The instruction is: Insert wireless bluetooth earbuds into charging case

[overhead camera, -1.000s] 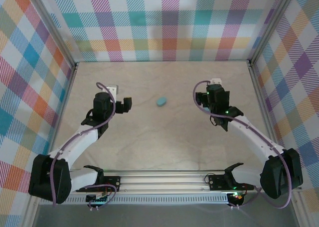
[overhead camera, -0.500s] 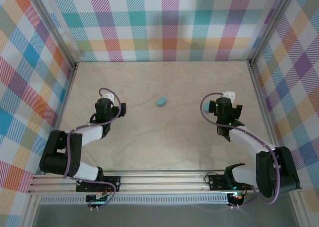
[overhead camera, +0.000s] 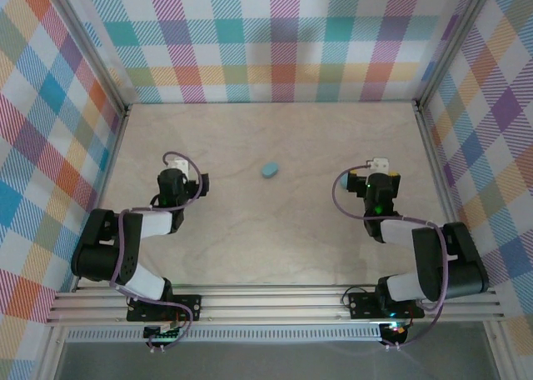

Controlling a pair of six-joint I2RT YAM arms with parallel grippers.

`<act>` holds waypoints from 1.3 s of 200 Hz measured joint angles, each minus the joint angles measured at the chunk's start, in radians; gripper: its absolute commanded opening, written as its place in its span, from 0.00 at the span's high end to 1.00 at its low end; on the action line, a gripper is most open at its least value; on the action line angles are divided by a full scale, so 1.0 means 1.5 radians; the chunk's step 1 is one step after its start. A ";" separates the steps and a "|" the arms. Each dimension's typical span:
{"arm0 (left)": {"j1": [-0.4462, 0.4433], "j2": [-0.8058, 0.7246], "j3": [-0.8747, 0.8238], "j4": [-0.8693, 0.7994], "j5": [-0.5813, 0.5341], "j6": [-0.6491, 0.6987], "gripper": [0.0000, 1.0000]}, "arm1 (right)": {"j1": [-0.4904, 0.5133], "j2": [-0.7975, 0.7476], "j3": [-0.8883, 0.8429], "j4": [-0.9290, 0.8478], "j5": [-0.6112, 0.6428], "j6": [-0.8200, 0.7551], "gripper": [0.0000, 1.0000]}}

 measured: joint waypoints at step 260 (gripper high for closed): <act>0.025 0.023 -0.032 0.058 0.057 -0.013 0.00 | -0.079 0.090 0.010 0.064 -0.166 0.035 0.00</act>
